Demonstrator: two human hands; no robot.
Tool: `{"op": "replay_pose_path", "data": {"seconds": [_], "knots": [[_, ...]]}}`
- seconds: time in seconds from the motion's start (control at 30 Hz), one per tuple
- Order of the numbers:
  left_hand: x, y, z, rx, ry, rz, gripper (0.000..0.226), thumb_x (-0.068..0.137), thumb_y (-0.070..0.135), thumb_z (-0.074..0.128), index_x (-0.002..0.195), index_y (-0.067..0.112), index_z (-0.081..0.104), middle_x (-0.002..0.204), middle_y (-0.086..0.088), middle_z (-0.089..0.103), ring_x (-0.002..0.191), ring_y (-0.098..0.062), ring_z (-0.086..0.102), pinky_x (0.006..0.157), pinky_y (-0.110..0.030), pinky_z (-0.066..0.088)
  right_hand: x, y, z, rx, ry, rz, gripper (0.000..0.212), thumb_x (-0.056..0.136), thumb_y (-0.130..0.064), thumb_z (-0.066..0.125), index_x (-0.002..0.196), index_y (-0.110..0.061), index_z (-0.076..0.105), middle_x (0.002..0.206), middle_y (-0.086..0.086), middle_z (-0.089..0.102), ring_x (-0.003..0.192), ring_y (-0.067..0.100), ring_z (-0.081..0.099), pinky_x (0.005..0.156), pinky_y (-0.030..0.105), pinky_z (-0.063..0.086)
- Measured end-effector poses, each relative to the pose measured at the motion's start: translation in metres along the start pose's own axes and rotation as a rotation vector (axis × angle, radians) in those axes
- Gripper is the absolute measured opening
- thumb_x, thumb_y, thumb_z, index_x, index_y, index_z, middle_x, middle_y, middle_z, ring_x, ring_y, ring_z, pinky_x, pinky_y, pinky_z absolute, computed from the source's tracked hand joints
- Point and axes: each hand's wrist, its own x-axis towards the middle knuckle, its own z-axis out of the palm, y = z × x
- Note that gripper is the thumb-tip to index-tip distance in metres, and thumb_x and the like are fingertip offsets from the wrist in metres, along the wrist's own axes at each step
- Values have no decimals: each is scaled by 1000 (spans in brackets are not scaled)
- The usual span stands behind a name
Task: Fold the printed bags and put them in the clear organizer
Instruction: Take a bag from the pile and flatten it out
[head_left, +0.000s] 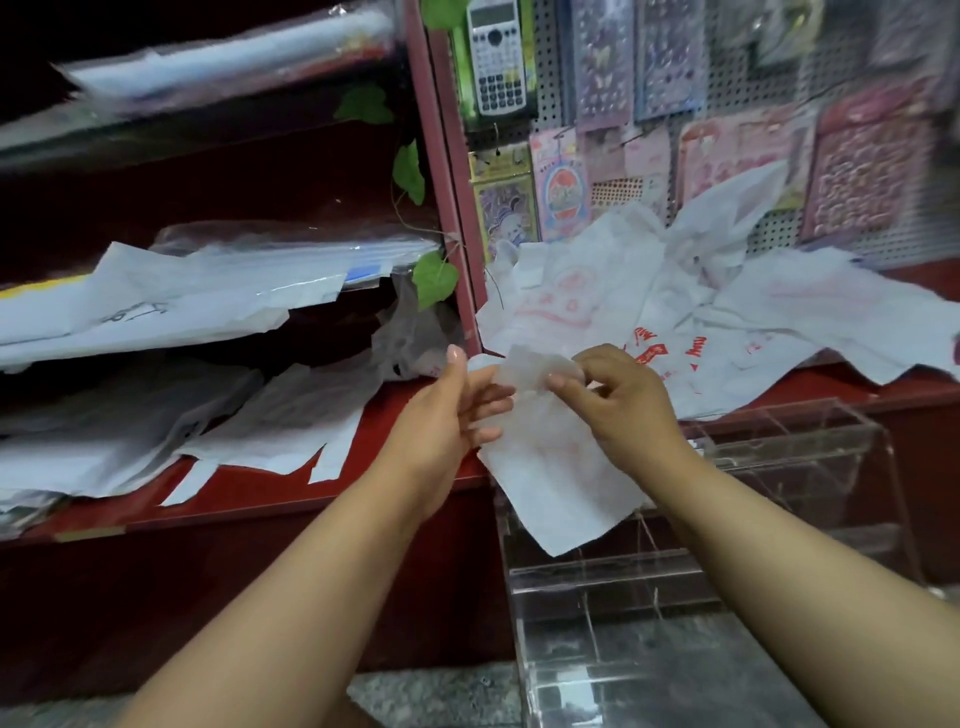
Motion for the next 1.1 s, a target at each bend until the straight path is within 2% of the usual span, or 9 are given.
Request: {"op": "replay_pose_path", "data": {"seconds": [0.1, 0.17, 0.33, 0.47, 0.57, 0.67, 0.8, 0.97, 1.1], "knots": [[-3, 6, -9, 114, 94, 160, 42, 102, 46, 35, 117, 22, 65, 97, 2, 64, 80, -5, 58, 73, -26, 45, 2, -5, -16, 154, 36, 136, 34, 90, -29, 63, 78, 3, 64, 75, 8, 62, 68, 12, 56, 66, 22, 43], [1, 7, -22, 314, 175, 261, 27, 96, 53, 48, 109, 36, 64, 107, 6, 62, 89, 4, 58, 83, -26, 47, 1, -5, -24, 249, 64, 204, 34, 92, -29, 61, 80, 3, 65, 75, 12, 66, 67, 16, 60, 68, 32, 49], [3, 7, -35, 442, 177, 237, 61, 70, 62, 63, 125, 40, 52, 137, 6, 49, 120, -6, 49, 104, -31, 40, 3, -9, -36, 524, 52, 308, 26, 95, -24, 58, 91, -2, 71, 90, 9, 74, 85, 23, 70, 77, 36, 56], [3, 9, -29, 422, 170, 195, 47, 84, 38, 74, 125, 22, 58, 115, 6, 64, 102, -8, 61, 84, -20, 49, 2, -13, -41, 691, -16, 306, 23, 96, -24, 52, 93, -9, 70, 90, 0, 74, 85, 13, 70, 74, 25, 56], [1, 14, -25, 369, 199, 217, 9, 86, 19, 73, 90, 11, 72, 78, 5, 71, 67, -5, 62, 62, -16, 49, 1, -10, -44, 775, -22, 331, 25, 97, -24, 50, 93, -7, 68, 90, 2, 74, 85, 14, 69, 77, 25, 57], [-2, 19, -27, 281, 203, 194, 17, 88, 14, 70, 71, 11, 69, 61, 9, 68, 57, 0, 59, 61, -14, 47, -2, -3, -46, 839, 15, 418, 23, 97, -21, 50, 92, -5, 66, 88, 3, 72, 86, 15, 66, 79, 25, 57], [-6, 27, -37, 152, 194, 130, 22, 91, 21, 67, 74, 7, 68, 67, -8, 65, 64, -19, 57, 68, -32, 46, -9, 2, -45, 794, 9, 464, 21, 98, -17, 50, 89, -8, 66, 83, 1, 72, 81, 14, 66, 76, 25, 55], [-14, 37, -30, -5, 249, 49, 18, 94, 20, 63, 81, 7, 65, 49, 4, 56, 44, -10, 47, 50, -22, 44, -10, -3, -42, 539, -50, 453, 25, 98, -19, 52, 76, -11, 60, 73, -1, 67, 66, 12, 63, 64, 24, 49], [-18, 50, -25, -98, 192, 1, 19, 98, 26, 56, 92, 9, 63, 44, 6, 53, 39, -4, 46, 51, -22, 44, -4, -4, -44, 547, -43, 512, 18, 97, -20, 54, 86, -7, 61, 77, 4, 66, 65, 14, 61, 61, 26, 48]]}}
